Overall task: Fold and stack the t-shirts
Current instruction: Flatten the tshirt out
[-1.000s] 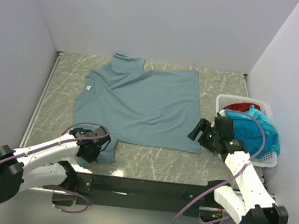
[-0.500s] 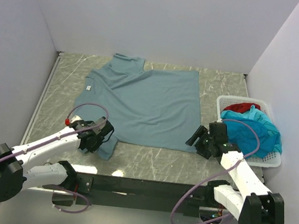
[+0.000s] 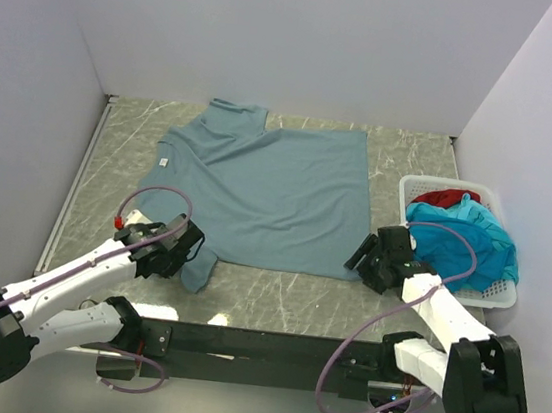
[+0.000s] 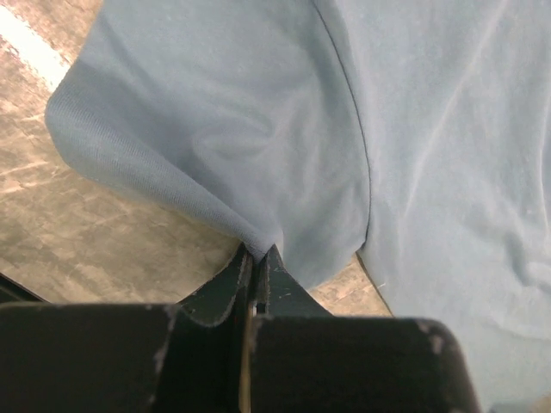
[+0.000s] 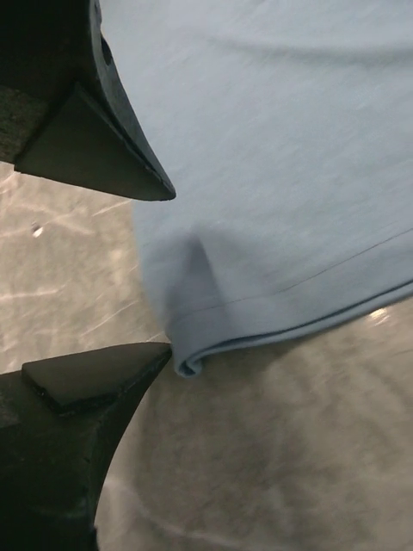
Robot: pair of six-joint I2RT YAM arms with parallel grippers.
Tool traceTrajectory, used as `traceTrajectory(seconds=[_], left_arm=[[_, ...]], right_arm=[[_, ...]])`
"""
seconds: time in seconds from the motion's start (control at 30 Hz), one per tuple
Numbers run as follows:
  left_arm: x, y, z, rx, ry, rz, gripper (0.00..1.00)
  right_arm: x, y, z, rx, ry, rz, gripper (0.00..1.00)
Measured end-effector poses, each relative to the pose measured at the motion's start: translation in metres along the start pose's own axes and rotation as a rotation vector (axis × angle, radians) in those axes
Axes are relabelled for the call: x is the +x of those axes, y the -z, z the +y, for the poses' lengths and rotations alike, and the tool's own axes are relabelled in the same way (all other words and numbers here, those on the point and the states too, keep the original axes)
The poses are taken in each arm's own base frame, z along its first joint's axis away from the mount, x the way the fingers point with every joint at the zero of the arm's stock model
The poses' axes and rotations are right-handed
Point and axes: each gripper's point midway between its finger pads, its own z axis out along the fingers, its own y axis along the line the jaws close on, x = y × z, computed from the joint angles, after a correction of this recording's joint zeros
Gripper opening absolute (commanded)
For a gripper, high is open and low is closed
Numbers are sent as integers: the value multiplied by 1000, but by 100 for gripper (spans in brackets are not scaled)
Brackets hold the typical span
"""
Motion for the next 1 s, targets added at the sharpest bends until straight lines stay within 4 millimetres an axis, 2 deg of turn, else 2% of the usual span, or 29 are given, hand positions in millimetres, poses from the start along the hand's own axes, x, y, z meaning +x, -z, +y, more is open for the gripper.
traceTrajectory(seconds=[0.03,0.13,0.2,0.23,0.4,0.53,0.77,1.0], left_arm=[[0,0,0,-1,-1,-2,1],[-2,1,2,-10,-10,-7,1],[-3,4,-1,-10,-16,-8,1],[-5,6,-3,-10,-18,-9,1],[-12,21,-14,-6,-16,-12,1],[-15,28,-12,-18,-35,-8,1],[-10,38,12,-71,-59,50,1],[5,52,31,-88,-78,127,1]], right_arm=[[-3,-2,3,-2,-4,-7,69],[-9,-9,8,-1,1,-27,52],[-11,-11,9,4,8,-36,35],[-10,-12,9,8,15,-39,21],[-1,-6,6,28,47,-27,3],[8,7,3,29,58,-14,0],[21,32,-5,28,69,3,0],[38,44,-12,33,69,56,2]])
